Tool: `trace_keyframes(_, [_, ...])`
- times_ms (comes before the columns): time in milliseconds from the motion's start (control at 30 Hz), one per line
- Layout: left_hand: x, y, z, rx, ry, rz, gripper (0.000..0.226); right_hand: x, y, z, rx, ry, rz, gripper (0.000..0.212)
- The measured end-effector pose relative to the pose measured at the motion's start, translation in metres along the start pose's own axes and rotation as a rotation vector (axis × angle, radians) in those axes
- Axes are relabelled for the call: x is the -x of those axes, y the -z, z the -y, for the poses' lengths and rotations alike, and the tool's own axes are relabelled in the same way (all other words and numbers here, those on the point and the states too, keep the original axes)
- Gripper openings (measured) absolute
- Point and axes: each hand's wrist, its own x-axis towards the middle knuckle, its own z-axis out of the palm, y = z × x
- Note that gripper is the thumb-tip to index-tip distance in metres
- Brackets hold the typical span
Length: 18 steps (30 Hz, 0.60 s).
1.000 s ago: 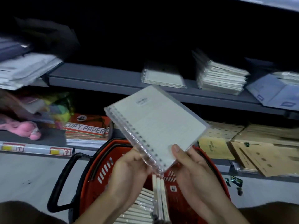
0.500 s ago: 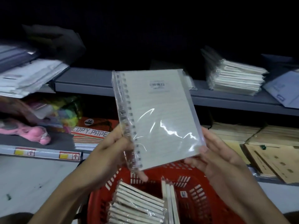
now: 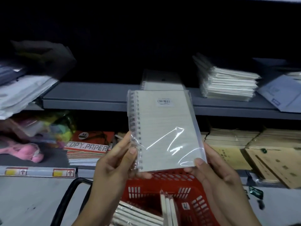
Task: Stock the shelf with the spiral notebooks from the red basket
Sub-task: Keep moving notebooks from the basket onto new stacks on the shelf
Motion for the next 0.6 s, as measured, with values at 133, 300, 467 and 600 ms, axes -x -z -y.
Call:
trace_keyframes(133, [-0.027, -0.01, -0.025, 0.028, 0.048, -0.005, 0.036, -0.02, -0.012, 0.028, -0.029, 0.054, 0.026, 0.043])
trace_keyframes(300, [-0.097, -0.029, -0.057, 0.025, -0.02, -0.001, 0.03, -0.084, -0.04, 0.065, -0.009, 0.141, 0.102, 0.032])
trace_keyframes(467, [-0.166, -0.046, -0.069, -0.081, -0.002, -0.037, 0.03, -0.154, -0.057, 0.08, 0.011, 0.089, 0.082, 0.022])
trace_keyframes(600, [-0.183, -0.05, -0.058, -0.349, -0.096, -0.059, 0.031, -0.188, -0.059, 0.072, 0.207, 0.065, -0.007, 0.046])
